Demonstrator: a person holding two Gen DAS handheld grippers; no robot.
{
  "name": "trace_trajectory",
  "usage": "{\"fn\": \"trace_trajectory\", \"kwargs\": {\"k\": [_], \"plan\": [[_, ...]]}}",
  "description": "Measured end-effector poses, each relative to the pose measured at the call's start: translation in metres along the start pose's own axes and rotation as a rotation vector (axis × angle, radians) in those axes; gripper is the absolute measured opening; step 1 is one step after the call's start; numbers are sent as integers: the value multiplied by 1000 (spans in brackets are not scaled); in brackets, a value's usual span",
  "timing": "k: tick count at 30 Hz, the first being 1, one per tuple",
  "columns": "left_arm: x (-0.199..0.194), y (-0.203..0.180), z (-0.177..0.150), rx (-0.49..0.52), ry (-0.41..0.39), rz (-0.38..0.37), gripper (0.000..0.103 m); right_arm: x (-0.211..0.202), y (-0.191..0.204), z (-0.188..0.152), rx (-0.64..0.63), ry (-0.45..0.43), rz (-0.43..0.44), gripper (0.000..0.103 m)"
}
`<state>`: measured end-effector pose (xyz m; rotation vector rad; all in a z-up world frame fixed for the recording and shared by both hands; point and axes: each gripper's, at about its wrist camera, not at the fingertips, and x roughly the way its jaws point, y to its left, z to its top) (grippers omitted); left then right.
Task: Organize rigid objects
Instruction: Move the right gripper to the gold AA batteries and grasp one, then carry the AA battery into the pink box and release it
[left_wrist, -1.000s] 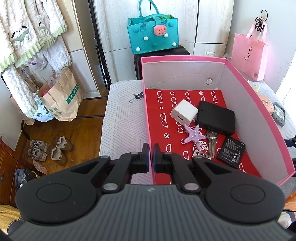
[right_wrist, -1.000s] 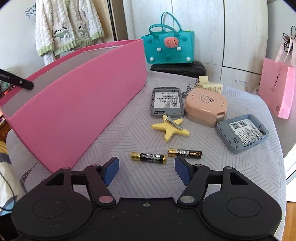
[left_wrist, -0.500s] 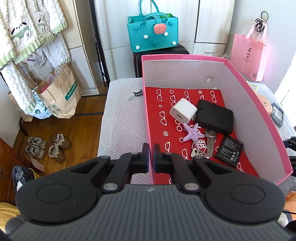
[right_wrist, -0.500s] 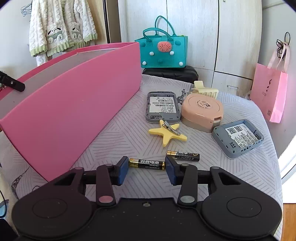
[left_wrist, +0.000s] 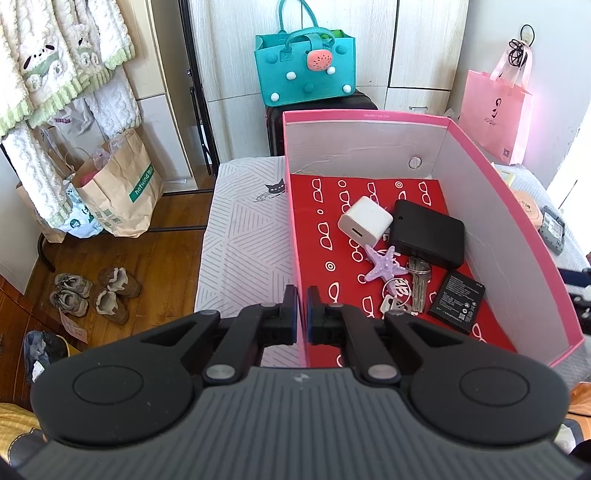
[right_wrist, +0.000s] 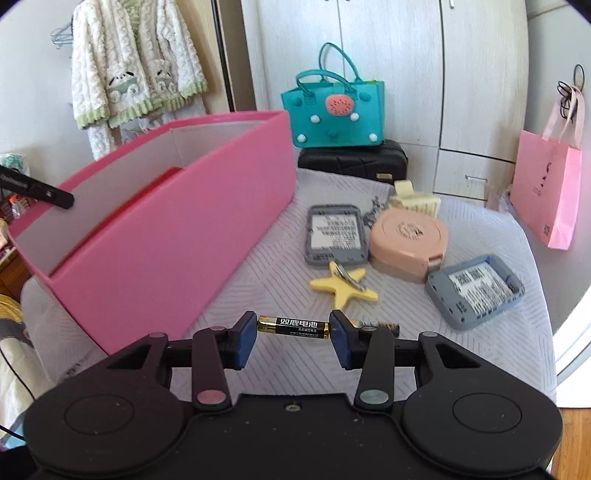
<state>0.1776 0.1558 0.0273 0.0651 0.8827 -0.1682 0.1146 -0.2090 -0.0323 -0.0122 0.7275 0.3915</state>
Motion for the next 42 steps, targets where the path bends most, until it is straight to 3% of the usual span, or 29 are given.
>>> {"fn": "trace_trajectory", "kwargs": {"k": [9,14,21,29,36,42], "plan": [[-1,4,2,-13,-2,-12,4,-36,33,57,-58,-107,226,48],[0,2,0,-5,-8,-9,4,-24,62,78,-87,-43,429,48],[0,3,0,-2,-9,-14,4,22,106,92,-256,55,351,48],[1,3,0,-7,-12,-26,4,58,108,107,-335,159,305,48],[2,2,0,-20,-11,-27,4,45,98,115,-289,107,350,49],[2,6,-1,-30,-12,-34,4,24,79,121,-231,64,323,51]]}}
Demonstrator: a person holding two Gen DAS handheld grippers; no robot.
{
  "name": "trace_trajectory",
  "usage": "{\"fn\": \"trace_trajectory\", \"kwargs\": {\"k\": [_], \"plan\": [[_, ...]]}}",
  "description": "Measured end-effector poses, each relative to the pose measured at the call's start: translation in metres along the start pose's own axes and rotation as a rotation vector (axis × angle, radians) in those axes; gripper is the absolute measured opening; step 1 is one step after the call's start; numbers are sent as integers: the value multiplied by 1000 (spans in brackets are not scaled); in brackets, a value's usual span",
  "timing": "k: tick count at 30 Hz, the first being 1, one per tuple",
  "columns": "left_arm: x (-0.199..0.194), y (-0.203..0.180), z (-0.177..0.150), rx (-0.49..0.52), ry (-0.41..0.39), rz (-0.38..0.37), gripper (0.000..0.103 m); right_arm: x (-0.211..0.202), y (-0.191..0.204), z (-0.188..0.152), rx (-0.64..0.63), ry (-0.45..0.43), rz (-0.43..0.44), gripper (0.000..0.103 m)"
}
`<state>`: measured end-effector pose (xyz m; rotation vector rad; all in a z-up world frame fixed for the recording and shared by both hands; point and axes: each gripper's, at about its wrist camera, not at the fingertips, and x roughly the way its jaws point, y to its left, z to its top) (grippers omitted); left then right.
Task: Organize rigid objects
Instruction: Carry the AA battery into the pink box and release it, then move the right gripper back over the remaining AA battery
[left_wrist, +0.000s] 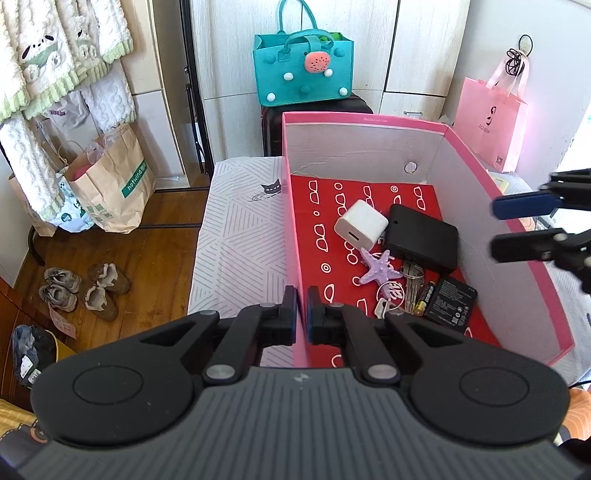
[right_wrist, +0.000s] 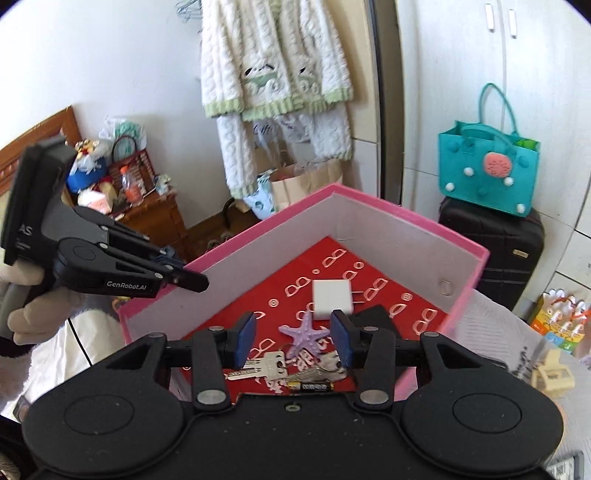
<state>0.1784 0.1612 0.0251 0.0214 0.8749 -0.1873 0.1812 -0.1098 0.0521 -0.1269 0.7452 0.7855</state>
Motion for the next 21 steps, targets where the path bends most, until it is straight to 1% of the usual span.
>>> {"fn": "trace_trajectory", "kwargs": {"k": [5,10,12,14,17,21], "plan": [[1,-1,0,8,-3,4,4,-30,-28,-17,97,-21,-42,52],[0,-2,0,2,-4,4,4,-55,-59,-48,196,-29,-135,54],[0,-2,0,-6,-7,1,4,-60,-70,-63,245,-31,-160,55],[0,-2,-1,-13,-9,-3,4,-62,-79,-77,290,-21,-172,55],[-1,-4,0,-5,-9,6,4,-59,-87,-98,324,17,-197,56],[-1,-6,-1,10,-12,19,4,-51,-90,-127,338,68,-241,59]]}}
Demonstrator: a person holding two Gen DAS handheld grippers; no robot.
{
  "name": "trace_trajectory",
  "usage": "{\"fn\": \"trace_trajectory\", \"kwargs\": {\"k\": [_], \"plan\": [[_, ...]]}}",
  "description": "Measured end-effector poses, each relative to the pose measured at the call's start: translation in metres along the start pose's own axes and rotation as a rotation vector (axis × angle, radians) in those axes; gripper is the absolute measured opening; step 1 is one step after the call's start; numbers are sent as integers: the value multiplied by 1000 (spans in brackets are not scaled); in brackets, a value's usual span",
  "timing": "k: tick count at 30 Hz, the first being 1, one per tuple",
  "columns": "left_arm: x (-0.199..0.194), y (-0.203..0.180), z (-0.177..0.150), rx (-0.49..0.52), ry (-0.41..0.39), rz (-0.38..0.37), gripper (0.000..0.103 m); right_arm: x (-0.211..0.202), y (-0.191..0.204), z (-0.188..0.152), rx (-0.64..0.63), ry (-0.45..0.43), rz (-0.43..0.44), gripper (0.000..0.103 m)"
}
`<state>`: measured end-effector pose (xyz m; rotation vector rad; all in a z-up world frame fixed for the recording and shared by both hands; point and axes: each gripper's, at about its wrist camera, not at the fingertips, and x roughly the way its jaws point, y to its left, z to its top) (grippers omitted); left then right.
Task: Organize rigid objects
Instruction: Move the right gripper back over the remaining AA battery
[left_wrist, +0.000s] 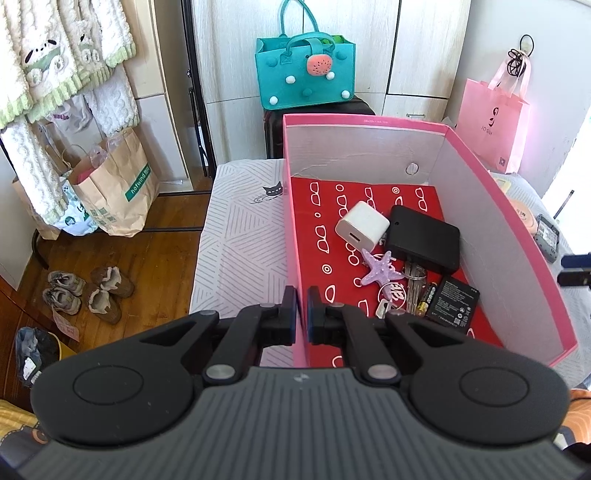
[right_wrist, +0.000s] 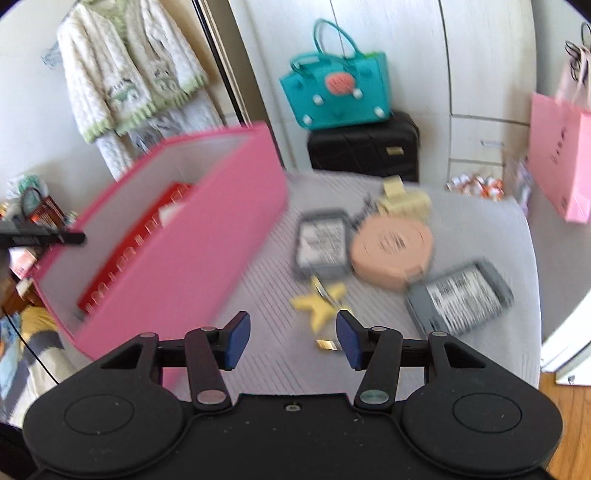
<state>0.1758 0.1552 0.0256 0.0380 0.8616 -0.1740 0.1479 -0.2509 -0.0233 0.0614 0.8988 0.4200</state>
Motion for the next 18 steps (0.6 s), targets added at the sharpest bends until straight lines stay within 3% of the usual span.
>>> {"fn": "trace_trajectory", "kwargs": {"k": [7,18], "plan": [[0,-1,-1,26,3,6,4,17,-10,-22,7,20,-76,60],[0,-3,0,62,13,12,4,40,-3,-13,-40,10,-148,71]]}}
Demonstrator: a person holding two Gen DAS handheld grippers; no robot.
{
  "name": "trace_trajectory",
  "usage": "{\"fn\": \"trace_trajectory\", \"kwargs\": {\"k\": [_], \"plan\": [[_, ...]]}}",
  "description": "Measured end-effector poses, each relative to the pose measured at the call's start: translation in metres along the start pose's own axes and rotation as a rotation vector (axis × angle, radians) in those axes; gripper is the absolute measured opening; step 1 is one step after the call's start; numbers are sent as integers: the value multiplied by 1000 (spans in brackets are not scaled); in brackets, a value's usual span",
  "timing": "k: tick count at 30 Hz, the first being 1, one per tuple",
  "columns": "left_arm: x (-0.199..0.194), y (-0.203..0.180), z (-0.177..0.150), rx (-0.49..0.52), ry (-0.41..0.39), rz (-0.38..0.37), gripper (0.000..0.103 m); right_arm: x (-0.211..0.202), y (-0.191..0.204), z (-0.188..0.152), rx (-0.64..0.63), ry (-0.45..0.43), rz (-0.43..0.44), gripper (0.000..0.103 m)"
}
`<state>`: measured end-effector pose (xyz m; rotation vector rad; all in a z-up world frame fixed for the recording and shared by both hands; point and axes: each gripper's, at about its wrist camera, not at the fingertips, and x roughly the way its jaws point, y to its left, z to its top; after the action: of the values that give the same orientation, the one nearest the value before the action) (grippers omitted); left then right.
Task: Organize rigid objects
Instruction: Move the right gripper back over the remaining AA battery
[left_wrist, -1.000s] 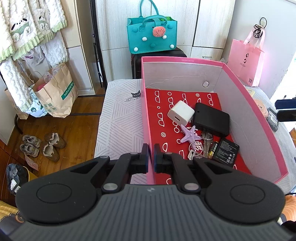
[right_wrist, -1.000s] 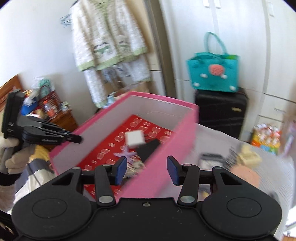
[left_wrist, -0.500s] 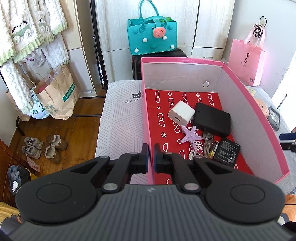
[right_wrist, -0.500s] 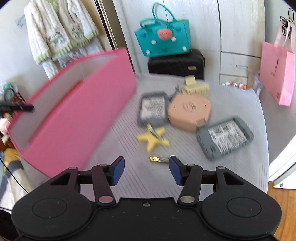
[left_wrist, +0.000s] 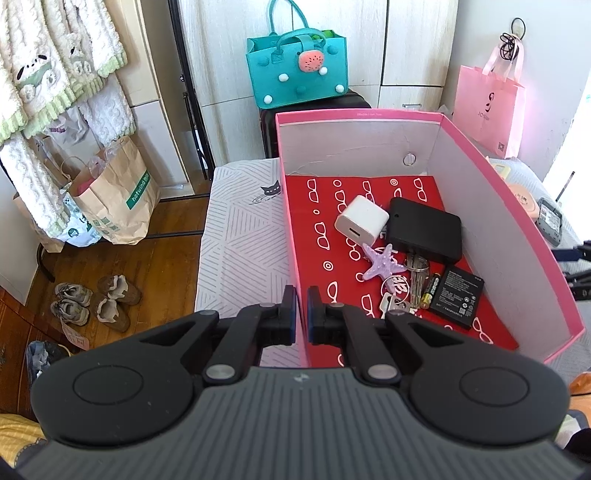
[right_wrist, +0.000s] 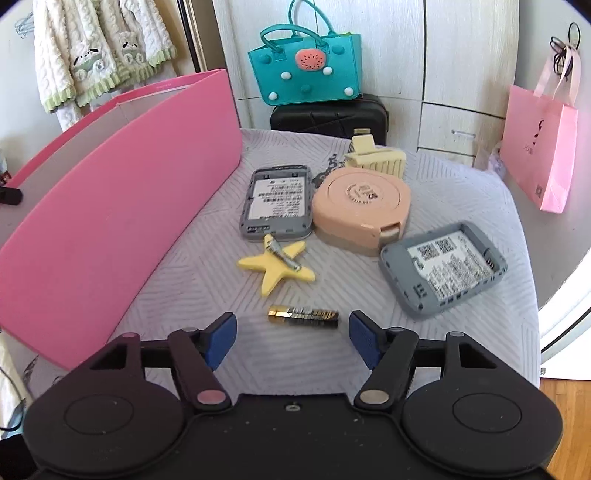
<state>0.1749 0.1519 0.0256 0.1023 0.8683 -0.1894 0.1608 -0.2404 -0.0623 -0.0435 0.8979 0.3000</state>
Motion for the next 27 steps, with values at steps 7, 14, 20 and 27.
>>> {"fn": "trace_trajectory", "kwargs": {"k": [7,14,20,27], "plan": [[0,-1,0,51,4,-2,5,-2,15,-1,-80,-4,-13,47],[0,-6,-1,82,-3,13,5,-1,14,0,-53,-6,-18,47],[0,-6,-2,82,-9,10,6,4,19,-2,-57,-15,-25,70],[0,-7,-3,87,-16,14,6,9,18,3,72,-44,-14,80]]}}
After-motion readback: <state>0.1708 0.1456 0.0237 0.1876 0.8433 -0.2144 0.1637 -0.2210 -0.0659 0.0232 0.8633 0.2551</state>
